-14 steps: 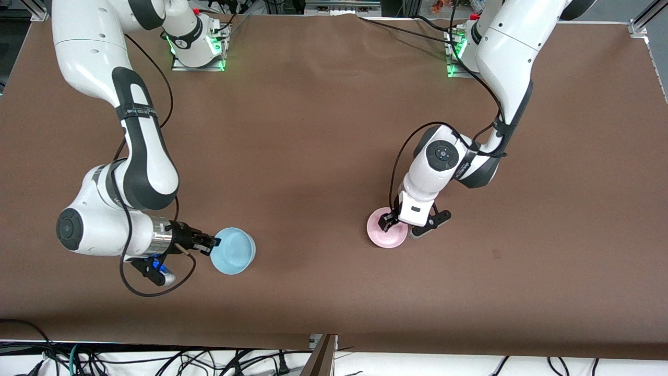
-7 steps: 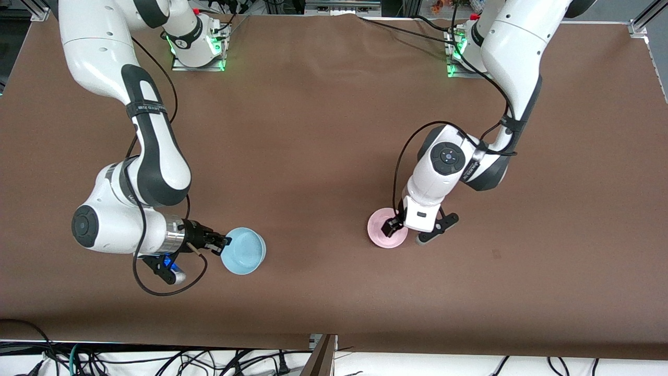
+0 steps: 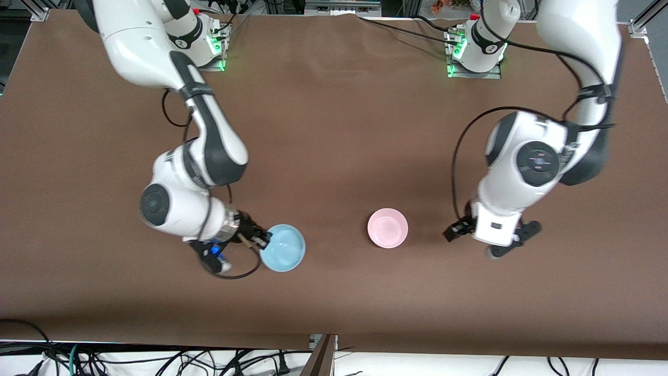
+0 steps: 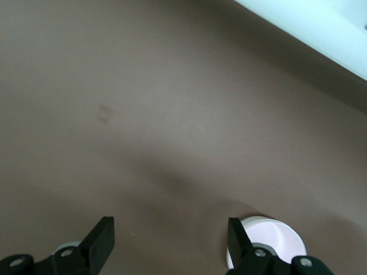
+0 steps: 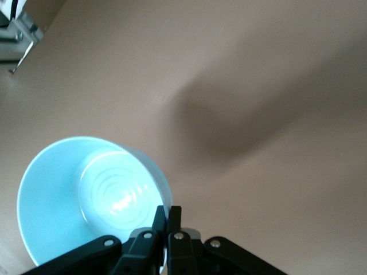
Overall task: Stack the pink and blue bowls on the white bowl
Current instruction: 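Carry the blue bowl toward the stack while the left gripper withdraws, then lower the blue bowl into the pink bowl with the right gripper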
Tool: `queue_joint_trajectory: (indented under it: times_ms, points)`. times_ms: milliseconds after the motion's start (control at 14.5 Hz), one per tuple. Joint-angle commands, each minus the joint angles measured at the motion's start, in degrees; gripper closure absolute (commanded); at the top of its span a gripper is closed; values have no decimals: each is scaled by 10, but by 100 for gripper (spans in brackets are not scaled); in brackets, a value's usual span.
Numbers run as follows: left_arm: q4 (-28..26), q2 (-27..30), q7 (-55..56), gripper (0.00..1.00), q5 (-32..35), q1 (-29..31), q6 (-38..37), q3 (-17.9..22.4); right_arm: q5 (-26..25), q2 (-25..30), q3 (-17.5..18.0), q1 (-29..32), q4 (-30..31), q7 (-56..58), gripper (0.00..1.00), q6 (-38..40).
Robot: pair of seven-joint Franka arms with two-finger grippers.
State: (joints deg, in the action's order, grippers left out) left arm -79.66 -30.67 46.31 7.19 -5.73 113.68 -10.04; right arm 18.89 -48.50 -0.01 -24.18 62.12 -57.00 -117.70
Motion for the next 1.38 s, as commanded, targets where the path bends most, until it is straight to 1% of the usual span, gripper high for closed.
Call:
queue_joint_trajectory:
  times_ms: [0, 138, 345, 552, 621, 759, 966, 1103, 1172, 1310]
  points:
    - [31, 10, -113, 18, -35, 58, -43, -9, -35, -4, -5, -71, -2, -135, 100, -49]
    - [30, 26, -208, 22, -52, 101, -50, -9, -61, -12, -5, -113, -2, -216, 100, -77]
    - [29, 34, -344, 23, -64, 161, -59, -9, -98, -24, -6, -176, -2, -316, 100, -114]
    - [29, 35, -431, 23, -85, 209, -59, -9, -140, -38, -11, -226, -2, -384, 100, -150]
    - [29, 34, -452, 23, -84, 215, -58, -8, -147, -42, -16, -238, -2, -394, 100, -165]
    - [29, 34, -468, 21, -84, 223, -55, -8, -148, -57, -28, -254, -11, -399, 100, -192]
    - [32, 36, -461, 20, -83, 222, -53, -9, -148, -98, -38, -255, -52, -396, 100, -243]
    - [33, 40, -459, 16, -82, 219, -57, -13, -148, -113, -52, -255, -58, -392, 100, -284]
    - [36, 51, -459, 14, -82, 216, -58, -13, -148, -120, -53, -255, -58, -390, 100, -302]
    - [52, 64, -458, 13, -78, 214, -77, -14, -148, -130, -60, -254, -58, -367, 100, -320]
